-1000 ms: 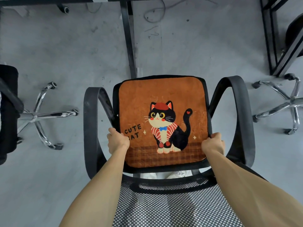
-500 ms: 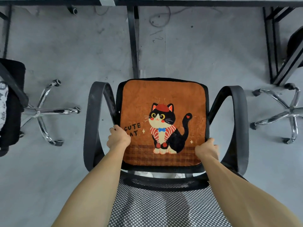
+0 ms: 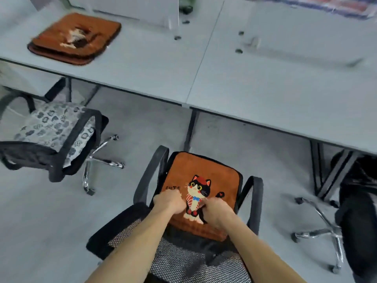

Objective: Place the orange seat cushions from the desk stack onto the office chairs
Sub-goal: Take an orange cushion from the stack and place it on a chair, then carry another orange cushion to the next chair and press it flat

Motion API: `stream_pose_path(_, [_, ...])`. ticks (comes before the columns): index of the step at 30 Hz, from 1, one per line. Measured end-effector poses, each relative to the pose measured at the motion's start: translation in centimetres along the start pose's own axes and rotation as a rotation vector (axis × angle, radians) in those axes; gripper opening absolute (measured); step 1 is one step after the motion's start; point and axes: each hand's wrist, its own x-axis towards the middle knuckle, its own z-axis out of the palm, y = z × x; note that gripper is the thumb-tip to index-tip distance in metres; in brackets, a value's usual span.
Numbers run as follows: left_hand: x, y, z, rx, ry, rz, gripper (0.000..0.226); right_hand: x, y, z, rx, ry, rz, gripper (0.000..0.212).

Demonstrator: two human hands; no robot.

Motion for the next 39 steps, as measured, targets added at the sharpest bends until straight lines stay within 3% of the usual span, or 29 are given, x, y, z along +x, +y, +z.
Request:
stream_pose_path(6, [-9.2, -4.6, -7.1, -0.038, 0.394, 0.126, 0.042, -8.1, -5.6, -7.4, -0.196, 0.247, -0.198, 0.038])
stream_pose_path(11, [-14.3, -13.8, -12.7, 0.006, 0.587, 0.094, 0.043, -13.3, -12.9, -11.0, -0.141, 0.416, -0.328, 0.045])
stream_pose_path(20, [-17.8, -30.9, -22.2, -0.004, 0.737, 0.062, 0.042, -16.3, -31.3, -12.7, 0.064, 0.808, -0.501, 0.047])
stream_pose_path(29, [-17.2, -41.6, -29.1, 0.082, 0.802, 0.095, 0.045, -14.0, -42.4, -14.9, 0.101, 0.88, -0.402, 0.049])
stream_pose_path(39, [-10.8, -44.9, -38.8, 0.062, 0.842, 0.138, 0.045, -8.1, -46.4, -25.0, 0.007, 0.955, -0.332, 0.049])
